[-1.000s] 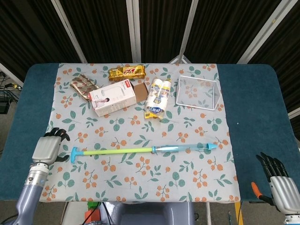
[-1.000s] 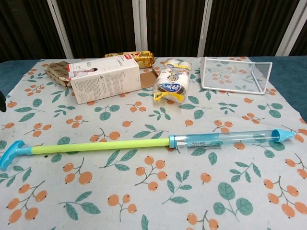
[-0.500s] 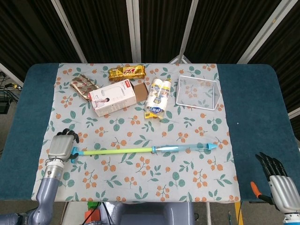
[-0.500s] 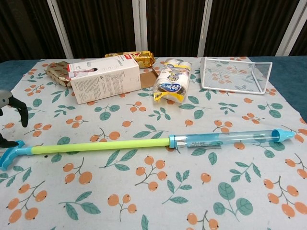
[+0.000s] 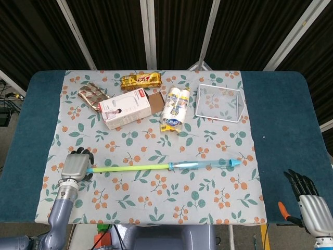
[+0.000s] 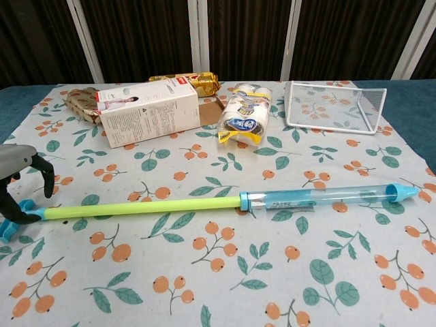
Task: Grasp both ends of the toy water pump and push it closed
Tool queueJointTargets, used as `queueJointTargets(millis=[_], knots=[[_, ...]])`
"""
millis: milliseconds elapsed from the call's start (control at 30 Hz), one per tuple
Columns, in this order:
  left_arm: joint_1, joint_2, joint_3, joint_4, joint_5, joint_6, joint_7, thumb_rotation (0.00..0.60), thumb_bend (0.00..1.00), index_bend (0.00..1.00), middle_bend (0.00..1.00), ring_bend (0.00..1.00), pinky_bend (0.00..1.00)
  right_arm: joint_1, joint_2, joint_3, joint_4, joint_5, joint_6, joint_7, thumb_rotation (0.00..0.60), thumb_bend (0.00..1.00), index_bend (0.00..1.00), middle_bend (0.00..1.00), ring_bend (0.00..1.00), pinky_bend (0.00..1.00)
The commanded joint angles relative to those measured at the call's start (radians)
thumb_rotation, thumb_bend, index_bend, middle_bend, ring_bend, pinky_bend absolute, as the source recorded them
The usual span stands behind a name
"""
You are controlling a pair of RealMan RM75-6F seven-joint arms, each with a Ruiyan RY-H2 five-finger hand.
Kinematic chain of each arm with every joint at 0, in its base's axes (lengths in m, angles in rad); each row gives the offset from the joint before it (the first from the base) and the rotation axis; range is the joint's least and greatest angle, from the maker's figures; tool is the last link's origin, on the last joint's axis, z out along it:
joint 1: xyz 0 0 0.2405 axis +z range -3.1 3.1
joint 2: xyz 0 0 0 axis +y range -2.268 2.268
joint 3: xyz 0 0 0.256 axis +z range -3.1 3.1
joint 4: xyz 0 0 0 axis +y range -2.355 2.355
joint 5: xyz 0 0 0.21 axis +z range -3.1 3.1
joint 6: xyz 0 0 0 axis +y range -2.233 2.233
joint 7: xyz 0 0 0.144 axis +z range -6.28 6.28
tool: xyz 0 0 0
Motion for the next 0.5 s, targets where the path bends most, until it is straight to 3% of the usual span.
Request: queueJointTargets(millis=[33, 500], knots=[[-0.004, -0.01, 0.0, 0.009, -0.014, 0.004, 0.0, 0.6, 0.32, 0.49, 0.27, 0.15, 0.25, -0.001, 0.0, 0.0, 0.0, 0.0, 0.001, 0.001, 0.6, 0.42, 0.0, 0.0, 0.0, 0.0], [-0.025, -0.034, 0.004, 0.025, -0.068, 0.015, 0.019, 0.6, 0.35, 0.51, 0.27, 0.15, 0.25, -0.001, 0.002, 0.0, -0.004, 0.005, -0.001, 0.005, 0.6, 0.42, 0.0, 0.0, 0.0, 0.0]])
